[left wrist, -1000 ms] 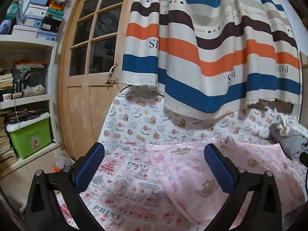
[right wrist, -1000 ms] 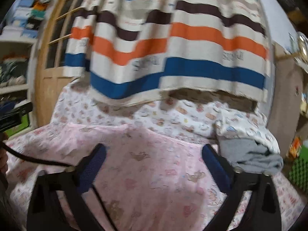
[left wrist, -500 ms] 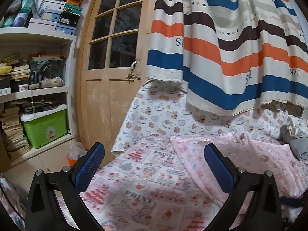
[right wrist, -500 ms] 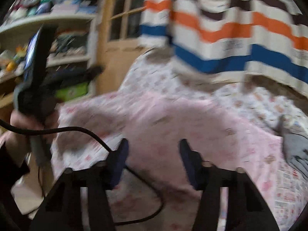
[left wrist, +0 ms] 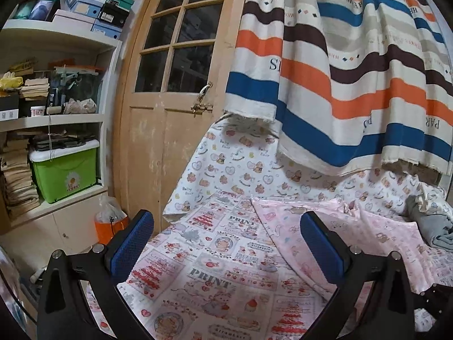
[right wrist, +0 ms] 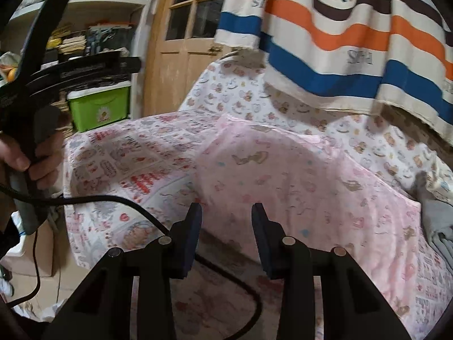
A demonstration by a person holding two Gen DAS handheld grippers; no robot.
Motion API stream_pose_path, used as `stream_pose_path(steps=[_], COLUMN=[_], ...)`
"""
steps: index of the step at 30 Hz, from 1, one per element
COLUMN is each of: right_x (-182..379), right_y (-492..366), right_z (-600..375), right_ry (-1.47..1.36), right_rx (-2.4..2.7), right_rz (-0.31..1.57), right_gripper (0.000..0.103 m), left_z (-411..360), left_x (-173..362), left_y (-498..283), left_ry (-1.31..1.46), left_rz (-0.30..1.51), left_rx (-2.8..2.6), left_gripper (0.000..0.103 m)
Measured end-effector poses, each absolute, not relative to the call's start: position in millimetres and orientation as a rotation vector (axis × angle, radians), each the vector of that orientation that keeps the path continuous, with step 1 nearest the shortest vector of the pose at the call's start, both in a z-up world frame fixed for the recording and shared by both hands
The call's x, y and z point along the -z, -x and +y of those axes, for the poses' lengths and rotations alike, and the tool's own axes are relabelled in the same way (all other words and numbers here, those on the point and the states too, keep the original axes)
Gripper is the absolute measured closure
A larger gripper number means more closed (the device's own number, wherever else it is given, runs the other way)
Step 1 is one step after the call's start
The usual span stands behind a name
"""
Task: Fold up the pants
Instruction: 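Move the open right gripper over the pink pants edge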
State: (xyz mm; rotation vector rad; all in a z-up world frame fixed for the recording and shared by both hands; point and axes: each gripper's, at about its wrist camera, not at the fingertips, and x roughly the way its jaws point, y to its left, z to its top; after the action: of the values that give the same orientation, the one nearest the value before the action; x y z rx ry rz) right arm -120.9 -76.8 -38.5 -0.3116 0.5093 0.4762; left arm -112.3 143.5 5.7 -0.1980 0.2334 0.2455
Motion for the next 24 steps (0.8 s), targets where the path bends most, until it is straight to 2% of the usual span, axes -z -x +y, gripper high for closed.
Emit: stream_pose_path(steps=[12,24], right_x=[3,19], right_y=[151,164], right_z=[-105,-117], right_ry=[0.181,0.148], right_rx=[-0.384,-0.317], right_rz=[0.381,0.369], right_gripper=[0.065,0.062], left_z=[121,111], left_x=[-35,-22], left_y=[149,177], left_ry=[0.068,0.085], left_rz=[0.127,0.083], left_rx=[-0.258,-0.192], left_gripper=[0.0,0.0])
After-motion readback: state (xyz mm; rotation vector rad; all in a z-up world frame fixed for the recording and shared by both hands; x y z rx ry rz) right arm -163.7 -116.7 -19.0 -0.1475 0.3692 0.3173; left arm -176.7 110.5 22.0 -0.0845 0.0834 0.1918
